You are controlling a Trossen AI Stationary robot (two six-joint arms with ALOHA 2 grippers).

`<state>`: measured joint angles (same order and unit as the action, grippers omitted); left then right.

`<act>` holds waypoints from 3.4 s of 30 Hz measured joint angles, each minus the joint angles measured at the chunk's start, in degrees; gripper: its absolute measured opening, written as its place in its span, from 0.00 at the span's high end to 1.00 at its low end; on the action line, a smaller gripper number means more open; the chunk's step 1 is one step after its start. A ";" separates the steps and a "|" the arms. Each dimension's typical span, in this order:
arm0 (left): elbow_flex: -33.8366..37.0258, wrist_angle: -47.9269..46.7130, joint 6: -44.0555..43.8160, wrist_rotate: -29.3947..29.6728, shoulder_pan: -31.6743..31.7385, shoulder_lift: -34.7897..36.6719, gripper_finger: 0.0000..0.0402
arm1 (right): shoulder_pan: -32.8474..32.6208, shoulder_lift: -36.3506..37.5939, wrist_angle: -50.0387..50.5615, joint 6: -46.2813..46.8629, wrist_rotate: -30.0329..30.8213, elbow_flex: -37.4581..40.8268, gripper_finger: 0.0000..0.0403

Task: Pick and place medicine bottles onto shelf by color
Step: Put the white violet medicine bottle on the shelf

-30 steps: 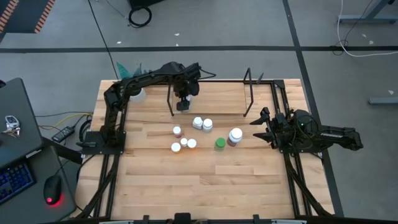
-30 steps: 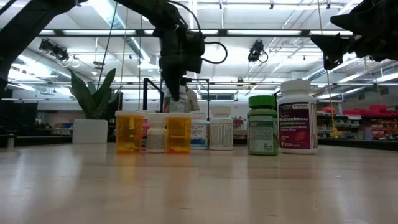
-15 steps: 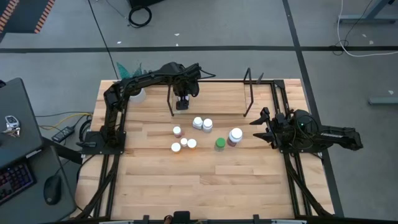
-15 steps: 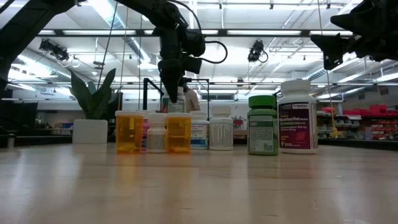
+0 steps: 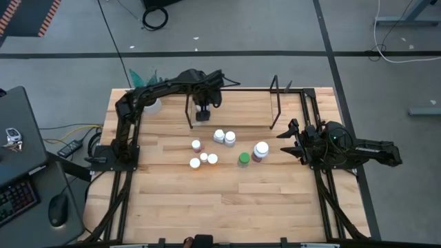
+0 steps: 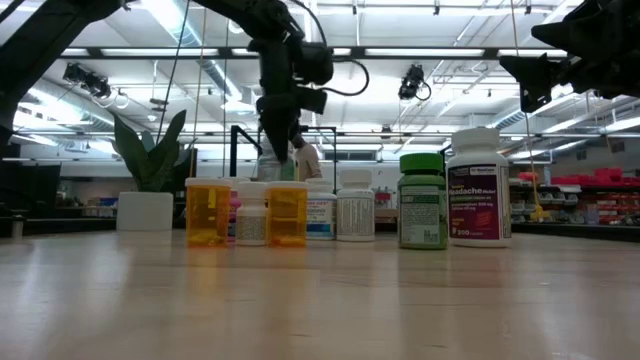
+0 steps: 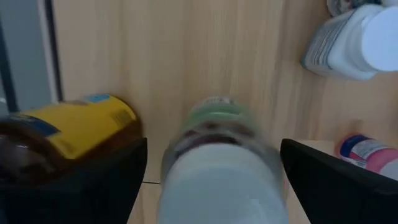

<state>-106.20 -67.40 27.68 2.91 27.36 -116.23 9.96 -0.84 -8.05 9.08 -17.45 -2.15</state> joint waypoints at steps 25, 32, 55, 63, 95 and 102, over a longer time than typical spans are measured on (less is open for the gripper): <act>-3.60 7.54 -3.05 3.02 -7.19 16.09 0.39 | 0.00 0.02 0.00 0.00 0.00 0.00 0.36; 16.41 23.12 -7.27 2.73 -9.08 32.99 0.56 | 0.00 0.00 0.00 -0.01 0.00 0.00 0.36; 62.01 58.42 -18.36 -6.35 -9.99 71.60 0.73 | 0.00 0.02 0.00 -0.02 0.00 0.00 0.36; 77.92 71.85 -22.17 -7.38 -9.97 80.10 0.76 | 0.00 0.01 0.00 -0.01 -0.02 0.00 0.36; 99.57 89.70 -24.11 5.95 -21.01 90.23 0.92 | 0.00 0.01 -0.01 -0.65 -0.02 0.00 0.36; 103.32 89.77 -24.36 5.94 -19.11 93.99 0.98 | 0.00 0.02 -0.18 -0.65 0.00 0.00 0.36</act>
<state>-2.88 22.37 3.32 8.85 8.25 -22.24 9.96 -0.82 -8.23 8.43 -17.45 -2.15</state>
